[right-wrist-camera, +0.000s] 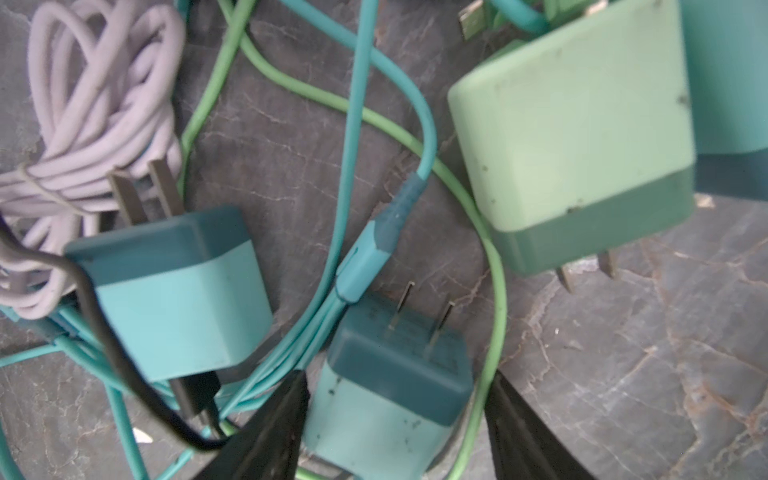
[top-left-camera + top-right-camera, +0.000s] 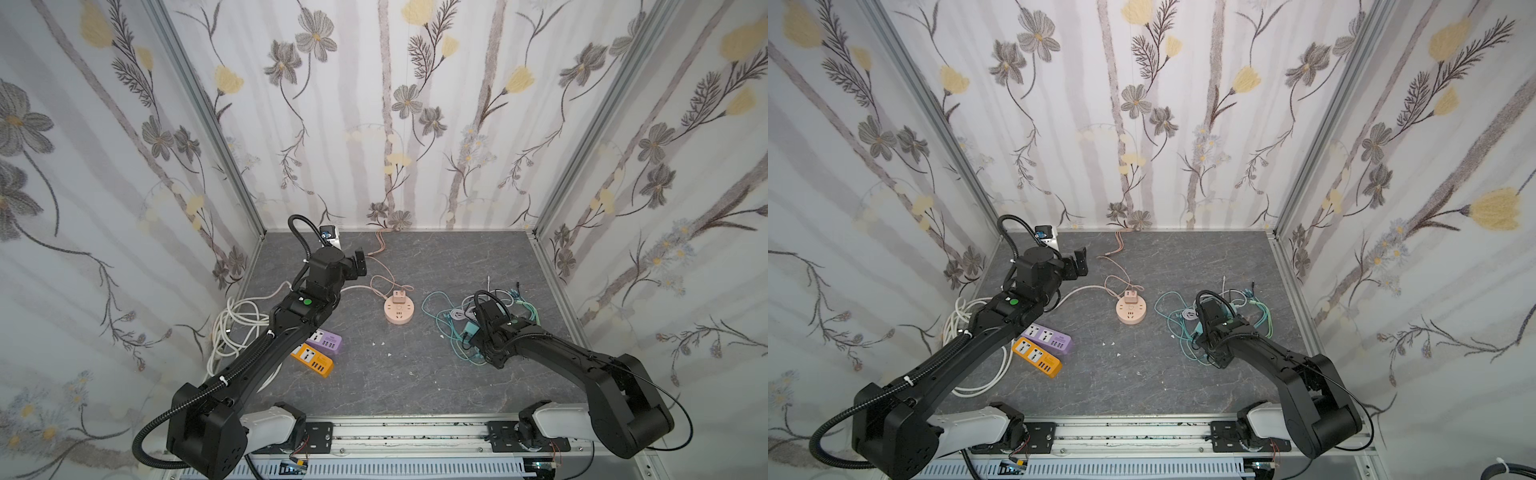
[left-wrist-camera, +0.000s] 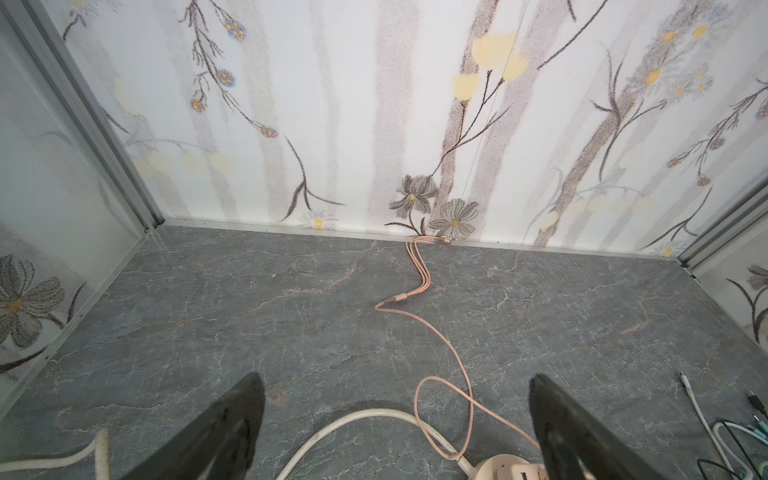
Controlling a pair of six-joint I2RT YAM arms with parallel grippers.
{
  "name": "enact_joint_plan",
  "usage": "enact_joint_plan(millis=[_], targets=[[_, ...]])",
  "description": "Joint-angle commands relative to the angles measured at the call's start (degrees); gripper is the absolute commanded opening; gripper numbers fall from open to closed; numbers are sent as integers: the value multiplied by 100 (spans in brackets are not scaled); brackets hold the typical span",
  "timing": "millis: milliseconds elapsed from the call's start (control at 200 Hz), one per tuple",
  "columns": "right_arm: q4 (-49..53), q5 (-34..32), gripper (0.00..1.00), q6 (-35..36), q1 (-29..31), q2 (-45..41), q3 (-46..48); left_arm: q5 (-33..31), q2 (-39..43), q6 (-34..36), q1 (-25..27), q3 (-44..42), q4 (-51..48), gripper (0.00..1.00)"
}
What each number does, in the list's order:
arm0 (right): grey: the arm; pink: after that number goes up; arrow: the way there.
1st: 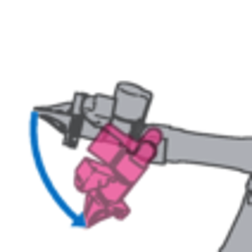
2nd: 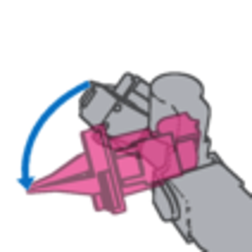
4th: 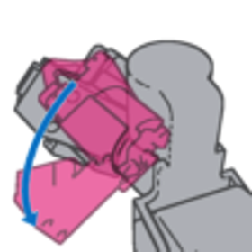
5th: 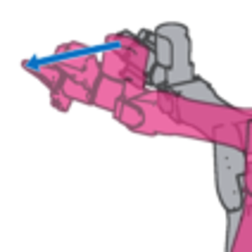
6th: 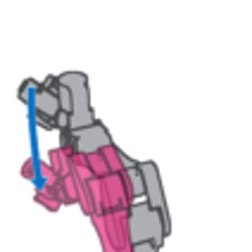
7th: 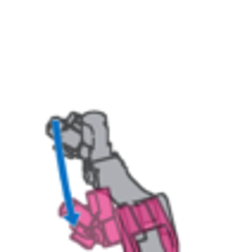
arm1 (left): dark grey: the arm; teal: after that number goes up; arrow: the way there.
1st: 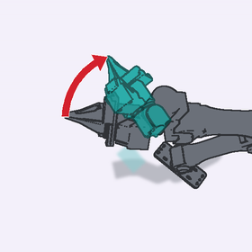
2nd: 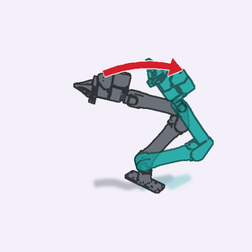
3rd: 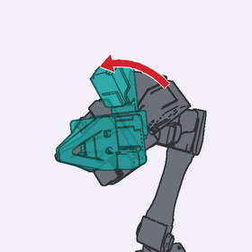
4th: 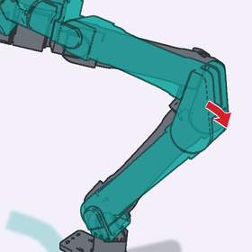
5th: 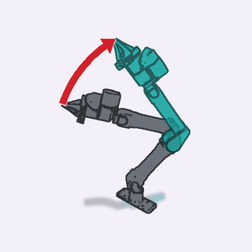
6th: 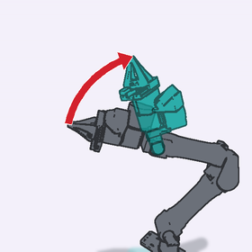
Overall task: Insert the plug
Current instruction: 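Grasp a teal charger with the right gripper while the left arm draws back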
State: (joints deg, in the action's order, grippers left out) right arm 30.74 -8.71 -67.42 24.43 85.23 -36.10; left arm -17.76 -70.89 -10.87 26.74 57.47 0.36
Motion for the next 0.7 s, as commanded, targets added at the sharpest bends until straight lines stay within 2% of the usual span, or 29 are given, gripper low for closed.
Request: enact_joint_plan(millis=[0, 180, 260, 450, 695], targets=[[46, -74, 67, 1, 39, -20, -90, -17, -25, 74, -2, 45, 34, 100], [642, -573, 72, -244, 284, -267, -279, -115, -38, 49, -9, 71, -81, 100], [730, -723, 72, -289, 392, -396, -291, -86, -39, 69, -4, 69, -99, 100], [573, -595, 67, -216, 412, -234, -323, 198, -63, 200, -3, 94, -130, 100], [83, -110, 63, -26, 211, 188, -236, 34, -65, 197, -2, 97, -203, 100]])
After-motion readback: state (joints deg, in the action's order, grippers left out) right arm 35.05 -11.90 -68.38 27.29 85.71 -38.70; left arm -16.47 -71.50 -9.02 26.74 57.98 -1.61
